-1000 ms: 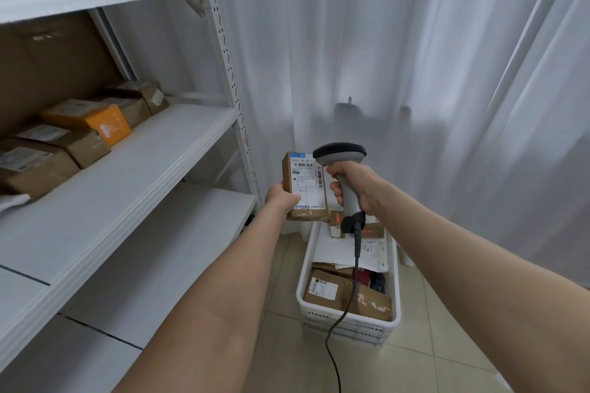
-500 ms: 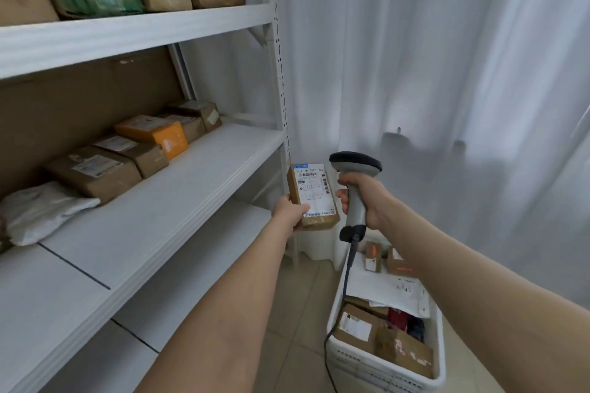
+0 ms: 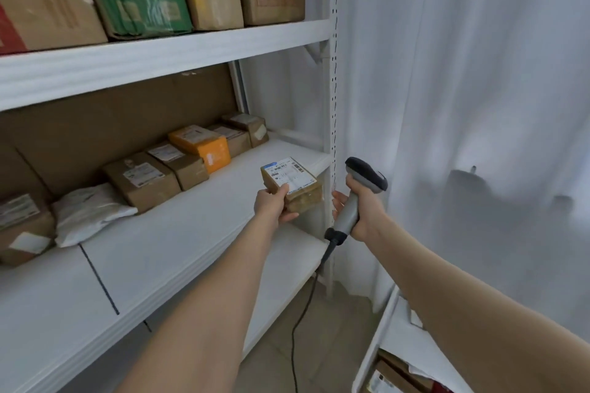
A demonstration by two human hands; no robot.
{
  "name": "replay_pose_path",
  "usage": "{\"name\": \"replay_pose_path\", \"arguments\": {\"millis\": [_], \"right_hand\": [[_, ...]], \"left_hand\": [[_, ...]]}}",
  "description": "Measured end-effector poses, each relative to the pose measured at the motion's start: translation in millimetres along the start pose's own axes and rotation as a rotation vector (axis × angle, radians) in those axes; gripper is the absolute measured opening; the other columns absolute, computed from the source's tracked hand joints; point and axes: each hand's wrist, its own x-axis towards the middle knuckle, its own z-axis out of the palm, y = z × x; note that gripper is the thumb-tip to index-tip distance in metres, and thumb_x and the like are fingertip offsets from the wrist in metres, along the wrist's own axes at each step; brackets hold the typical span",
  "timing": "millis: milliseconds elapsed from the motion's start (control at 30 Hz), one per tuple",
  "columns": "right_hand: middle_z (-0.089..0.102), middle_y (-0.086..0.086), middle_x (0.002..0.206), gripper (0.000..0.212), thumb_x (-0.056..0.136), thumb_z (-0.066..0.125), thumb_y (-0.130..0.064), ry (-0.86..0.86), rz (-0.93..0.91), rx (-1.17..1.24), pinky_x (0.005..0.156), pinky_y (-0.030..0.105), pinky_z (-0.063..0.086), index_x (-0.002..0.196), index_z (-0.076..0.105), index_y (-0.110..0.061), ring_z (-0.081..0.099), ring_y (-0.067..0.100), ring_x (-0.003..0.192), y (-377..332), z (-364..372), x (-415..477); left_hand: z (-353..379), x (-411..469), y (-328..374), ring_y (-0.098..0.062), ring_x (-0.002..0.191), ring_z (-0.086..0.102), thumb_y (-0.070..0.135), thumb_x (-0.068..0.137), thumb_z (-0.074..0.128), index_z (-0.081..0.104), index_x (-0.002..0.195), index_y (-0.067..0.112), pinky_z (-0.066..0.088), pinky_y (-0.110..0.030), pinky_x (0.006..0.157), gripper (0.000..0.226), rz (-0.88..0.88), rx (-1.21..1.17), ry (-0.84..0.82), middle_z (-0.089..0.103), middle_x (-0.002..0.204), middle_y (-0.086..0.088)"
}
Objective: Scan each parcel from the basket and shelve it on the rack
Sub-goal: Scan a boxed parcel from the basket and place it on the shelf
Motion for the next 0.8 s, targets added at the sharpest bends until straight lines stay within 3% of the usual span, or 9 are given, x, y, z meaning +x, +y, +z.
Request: {"name": "replay_pose_path", "arguments": {"millis": [133, 300, 500, 700, 800], "right_hand": [[0.067, 0.008, 0.088, 0.033, 0.088, 0.070, -0.036, -0.048, 0.043, 0.024, 0.064, 0.032, 0.052, 0.110, 0.057, -0.016, 0.060, 0.017, 0.064, -19, 7, 37], [0.067, 0.008, 0.091, 0.051, 0.087, 0.071, -0.037, -0.052, 0.091, -0.002, 0.059, 0.030, 0.051, 0.129, 0.056, -0.012, 0.062, 0.017, 0.064, -28, 31, 88], [0.069, 0.011, 0.102, 0.051, 0.086, 0.073, -0.036, -0.034, 0.083, -0.025, 0.074, 0.036, 0.056, 0.128, 0.055, -0.014, 0.066, 0.020, 0.082, -29, 60, 163], [0.067, 0.010, 0.089, 0.041, 0.088, 0.071, -0.034, 0.045, 0.088, 0.001, 0.066, 0.034, 0.055, 0.120, 0.057, -0.014, 0.064, 0.018, 0.072, -40, 86, 249], [0.067, 0.008, 0.083, 0.034, 0.086, 0.072, -0.035, 0.054, 0.124, -0.010, 0.064, 0.032, 0.054, 0.110, 0.059, -0.014, 0.064, 0.018, 0.068, -41, 97, 283]], "left_hand": [[12, 27, 14, -0.029, 0.090, 0.069, 0.026, 0.094, 0.059, 0.056, 0.124, 0.005, 0.060, -0.036, 0.055, 0.037, -0.006, -0.021, 0.015, 0.066, 0.114, -0.011], [17, 66, 34, -0.024, 0.074, 0.070, 0.018, 0.092, 0.060, 0.055, 0.124, 0.007, 0.061, -0.038, 0.061, 0.035, -0.054, -0.021, 0.045, 0.068, 0.105, -0.011], [27, 143, 52, -0.025, 0.078, 0.068, 0.009, 0.089, 0.061, 0.053, 0.111, 0.007, 0.060, -0.036, 0.060, 0.023, -0.093, -0.063, 0.066, 0.067, 0.093, -0.012], [45, 245, 64, -0.028, 0.095, 0.064, 0.008, 0.091, 0.059, 0.052, 0.111, 0.009, 0.058, -0.040, 0.070, 0.021, -0.131, -0.095, 0.089, 0.061, 0.109, -0.014], [57, 286, 68, -0.031, 0.105, 0.062, 0.007, 0.093, 0.057, 0.051, 0.120, 0.006, 0.057, -0.044, 0.076, 0.028, -0.159, -0.105, 0.113, 0.059, 0.119, -0.016]]}}
